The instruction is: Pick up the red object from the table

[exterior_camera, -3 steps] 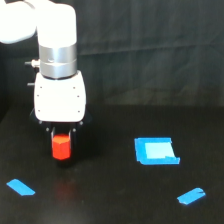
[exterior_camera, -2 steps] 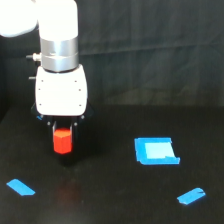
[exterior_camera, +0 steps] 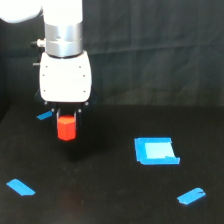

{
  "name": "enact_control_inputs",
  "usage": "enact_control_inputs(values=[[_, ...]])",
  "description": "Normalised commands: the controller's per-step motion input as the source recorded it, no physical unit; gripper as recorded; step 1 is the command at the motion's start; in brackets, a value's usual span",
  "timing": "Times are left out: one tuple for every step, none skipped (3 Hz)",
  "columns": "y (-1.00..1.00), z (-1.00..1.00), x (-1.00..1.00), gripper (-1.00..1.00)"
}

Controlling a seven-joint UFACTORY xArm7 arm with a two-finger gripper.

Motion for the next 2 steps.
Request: enact_control_inputs(values=[[0.17, 0.79, 0.07, -1.00], [0.11, 0.70, 0.20, -1.00]])
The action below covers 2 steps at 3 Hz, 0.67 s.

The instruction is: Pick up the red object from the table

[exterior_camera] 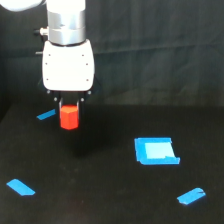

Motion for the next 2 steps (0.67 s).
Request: enact_control_inputs(values=[[0.00, 0.20, 0.10, -0.98], [-0.01, 0.13, 0.04, -0.99]])
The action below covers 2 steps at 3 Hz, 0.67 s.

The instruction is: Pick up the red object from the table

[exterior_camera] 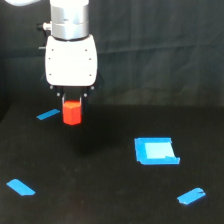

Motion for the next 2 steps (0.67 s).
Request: enact_control_inputs(values=[[0.00, 0.25, 0.05, -1.00], [0.05, 0.13, 0.02, -0.96]])
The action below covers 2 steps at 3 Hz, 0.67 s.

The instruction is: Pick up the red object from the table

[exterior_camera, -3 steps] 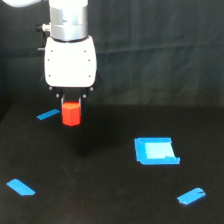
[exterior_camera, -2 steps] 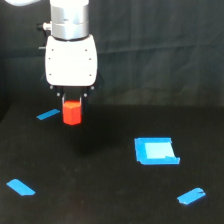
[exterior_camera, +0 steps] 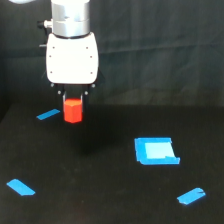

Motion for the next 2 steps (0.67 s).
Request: enact_control_inputs(values=[[0.10, 0.11, -0.02, -1.00], [0.01, 0.08, -0.01, -1.00]])
